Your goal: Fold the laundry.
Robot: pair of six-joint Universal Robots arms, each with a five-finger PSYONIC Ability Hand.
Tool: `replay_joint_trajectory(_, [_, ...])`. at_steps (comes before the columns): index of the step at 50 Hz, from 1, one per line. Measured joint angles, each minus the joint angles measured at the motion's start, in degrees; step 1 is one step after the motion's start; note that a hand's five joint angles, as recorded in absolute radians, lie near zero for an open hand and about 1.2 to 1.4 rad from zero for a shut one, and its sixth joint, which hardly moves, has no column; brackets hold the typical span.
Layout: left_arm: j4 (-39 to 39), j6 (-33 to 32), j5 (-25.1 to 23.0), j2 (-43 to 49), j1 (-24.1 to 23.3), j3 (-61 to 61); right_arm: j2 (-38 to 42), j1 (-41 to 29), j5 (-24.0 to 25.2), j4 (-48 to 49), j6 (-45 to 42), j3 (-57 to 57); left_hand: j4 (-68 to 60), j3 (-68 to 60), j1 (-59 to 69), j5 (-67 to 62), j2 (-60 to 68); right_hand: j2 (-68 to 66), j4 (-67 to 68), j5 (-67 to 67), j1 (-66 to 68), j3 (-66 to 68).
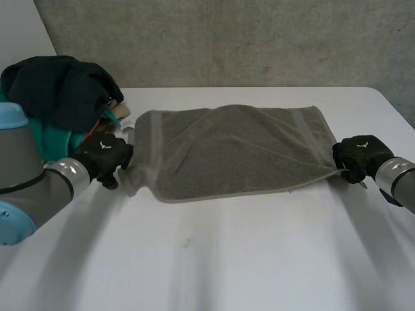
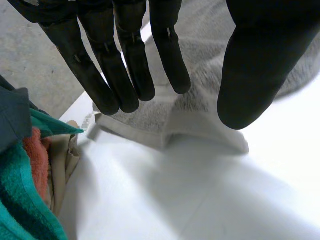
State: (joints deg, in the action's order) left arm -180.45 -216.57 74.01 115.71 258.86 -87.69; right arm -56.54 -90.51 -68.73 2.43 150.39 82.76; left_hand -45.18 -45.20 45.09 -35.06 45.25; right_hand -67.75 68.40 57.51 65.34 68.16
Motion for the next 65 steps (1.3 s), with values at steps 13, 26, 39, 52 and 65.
replay_joint_trajectory(13, [-1.58,-6.45,-1.80,8.24,0.63,5.05,-0.31,-0.60,0.03,-0.42,-0.26,0.68,12.39,11.99,-11.73,12.84,-12.62,0.00,0.00,0.00,0.00,0.00])
replay_joint_trajectory(26, [-1.19,-8.31,-2.51,14.06,-1.32,12.41,-0.50,-0.11,0.18,-0.42,-0.23,0.87,12.07,11.87,-11.52,11.59,-11.95,0.00,0.00,0.00,0.00,0.00])
replay_joint_trajectory(39, [-1.66,-9.12,-2.16,18.66,-2.03,16.59,-0.37,0.08,-0.09,-1.32,0.22,0.20,4.93,4.87,-4.57,5.10,-4.97,0.00,0.00,0.00,0.00,0.00])
replay_joint_trajectory(52, [1.36,-8.63,-0.50,16.64,-2.87,17.16,-1.42,0.55,0.05,-8.61,-0.27,-1.51,-23.07,-22.73,20.75,-20.91,23.15,0.00,0.00,0.00,0.00,0.00])
replay_joint_trajectory(65, [23.02,-5.82,2.04,-3.72,3.41,0.51,-8.33,8.87,1.03,-45.94,-34.43,1.03,-23.09,-22.73,20.75,-20.91,23.15,0.00,0.00,0.07,0.00,0.01])
